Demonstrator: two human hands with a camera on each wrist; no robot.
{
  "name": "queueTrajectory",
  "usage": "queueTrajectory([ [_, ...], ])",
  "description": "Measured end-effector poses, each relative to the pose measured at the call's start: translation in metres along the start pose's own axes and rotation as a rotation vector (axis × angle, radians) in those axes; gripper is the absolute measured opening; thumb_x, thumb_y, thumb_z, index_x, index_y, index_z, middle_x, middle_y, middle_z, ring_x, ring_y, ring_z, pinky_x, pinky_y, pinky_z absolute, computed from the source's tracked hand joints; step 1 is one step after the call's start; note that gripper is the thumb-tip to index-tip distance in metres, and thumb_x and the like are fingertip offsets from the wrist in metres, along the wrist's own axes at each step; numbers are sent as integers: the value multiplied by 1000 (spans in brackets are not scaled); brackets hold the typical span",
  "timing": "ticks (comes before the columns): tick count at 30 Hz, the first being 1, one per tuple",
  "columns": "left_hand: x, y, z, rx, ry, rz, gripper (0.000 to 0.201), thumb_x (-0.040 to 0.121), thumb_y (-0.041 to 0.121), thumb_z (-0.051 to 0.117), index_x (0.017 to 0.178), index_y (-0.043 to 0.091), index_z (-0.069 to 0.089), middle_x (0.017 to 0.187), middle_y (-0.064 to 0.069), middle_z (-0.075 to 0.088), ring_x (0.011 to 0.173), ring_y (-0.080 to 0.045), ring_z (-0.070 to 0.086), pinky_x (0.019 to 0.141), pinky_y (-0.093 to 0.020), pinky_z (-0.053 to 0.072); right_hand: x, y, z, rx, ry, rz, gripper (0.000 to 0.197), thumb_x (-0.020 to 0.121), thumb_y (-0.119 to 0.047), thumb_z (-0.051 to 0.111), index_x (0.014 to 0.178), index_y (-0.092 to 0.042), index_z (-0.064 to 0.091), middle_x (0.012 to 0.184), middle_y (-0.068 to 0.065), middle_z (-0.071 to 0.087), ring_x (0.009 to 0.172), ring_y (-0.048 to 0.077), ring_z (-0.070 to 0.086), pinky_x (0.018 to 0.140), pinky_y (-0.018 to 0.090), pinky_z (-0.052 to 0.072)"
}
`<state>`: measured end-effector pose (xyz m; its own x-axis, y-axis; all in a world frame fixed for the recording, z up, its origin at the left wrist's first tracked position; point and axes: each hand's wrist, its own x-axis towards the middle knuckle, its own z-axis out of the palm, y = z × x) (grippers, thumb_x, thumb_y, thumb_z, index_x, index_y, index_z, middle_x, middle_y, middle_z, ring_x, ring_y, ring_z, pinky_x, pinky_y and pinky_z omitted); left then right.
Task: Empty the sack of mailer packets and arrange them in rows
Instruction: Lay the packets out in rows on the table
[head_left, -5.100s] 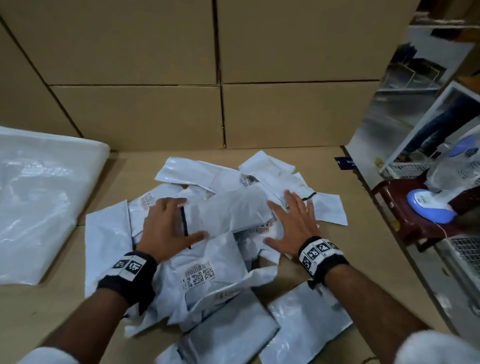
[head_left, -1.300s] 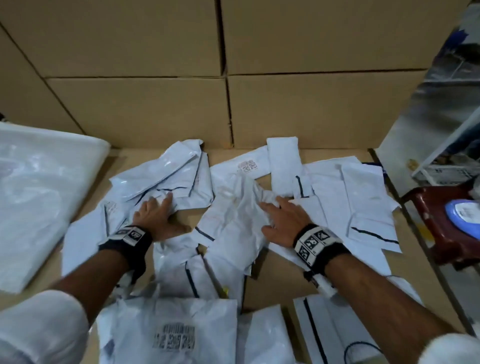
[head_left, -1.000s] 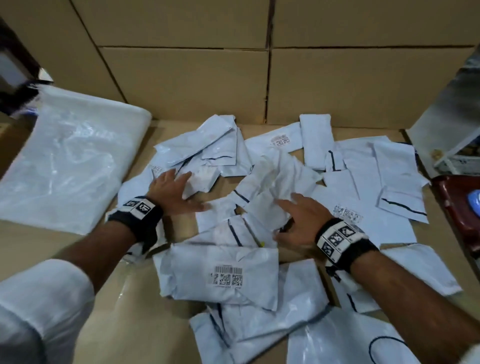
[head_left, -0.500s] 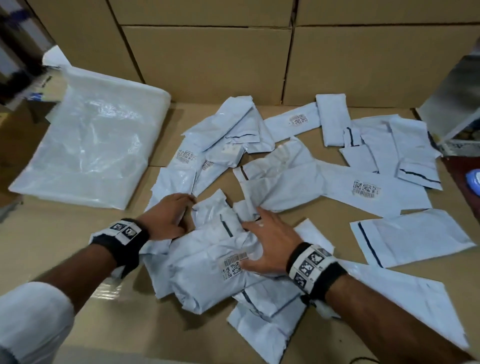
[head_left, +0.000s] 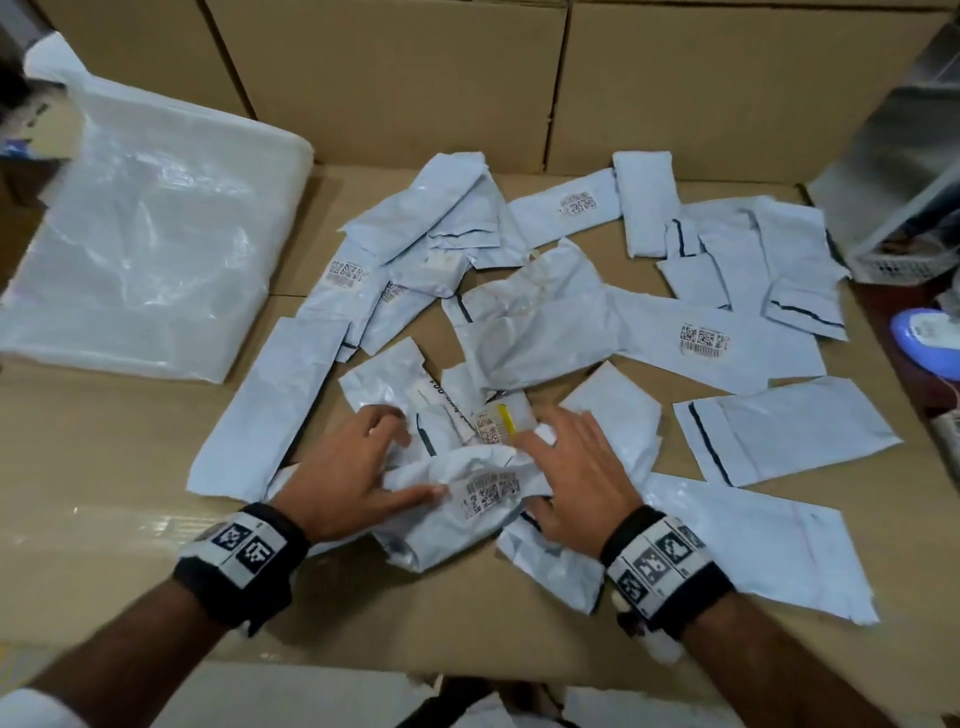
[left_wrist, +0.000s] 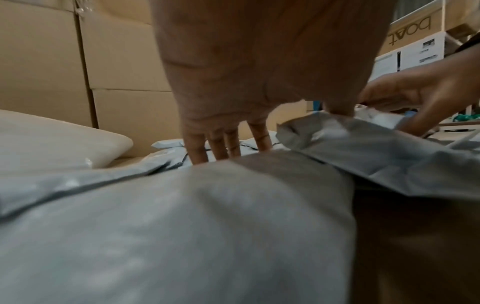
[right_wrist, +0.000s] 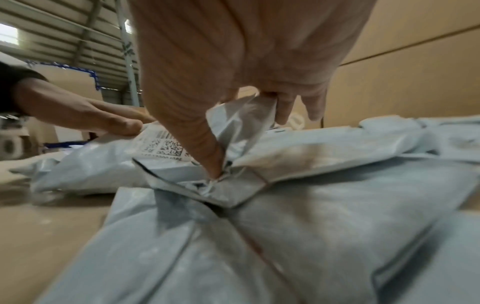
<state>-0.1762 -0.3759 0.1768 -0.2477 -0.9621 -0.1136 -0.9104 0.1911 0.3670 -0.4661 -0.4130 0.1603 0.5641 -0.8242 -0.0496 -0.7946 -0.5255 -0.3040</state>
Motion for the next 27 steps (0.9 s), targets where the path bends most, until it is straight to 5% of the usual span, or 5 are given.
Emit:
queueTrajectory([
  [3,3,2,6,-17,101,-59,59,83,83,39,102,29,51,121,6,51,106,-15,50,91,-37,49,-3,14,-13,-10,88,75,94,66,-23,71,152,-30,33,161,19,19,151,36,14,122,60,12],
  [8,-3,4,27,38,60,-108,73,93,75,30,152,32,27,160,-3,25,144,-22,29,118,-45,26,-43,-8,-1,61,-67,196,102,66,-62,61,155,-35,19,165,13,5,154,32,2,122,62,9],
  [12,-16,-3,30,-16,53,-106,75,93,74,25,154,31,26,161,2,26,144,-17,27,120,-42,23,-60,2,20,121,-13,94,56,67,-30,60,123,-30,55,156,8,35,148,27,27,119,61,21],
  [18,-50,-36,36,126,14,-142,78,90,75,23,149,26,38,158,-2,34,143,-23,31,118,-44,26,-104,73,-3,237,64,98,38,64,2,68,91,-23,59,146,3,49,136,21,43,112,44,39],
  [27,-4,52,23,107,206,-78,74,87,70,41,144,24,40,154,-17,34,140,-33,34,112,-47,30,-172,127,-12,-10,-24,364,74,79,-51,47,151,-36,39,161,11,32,146,30,31,120,54,23],
])
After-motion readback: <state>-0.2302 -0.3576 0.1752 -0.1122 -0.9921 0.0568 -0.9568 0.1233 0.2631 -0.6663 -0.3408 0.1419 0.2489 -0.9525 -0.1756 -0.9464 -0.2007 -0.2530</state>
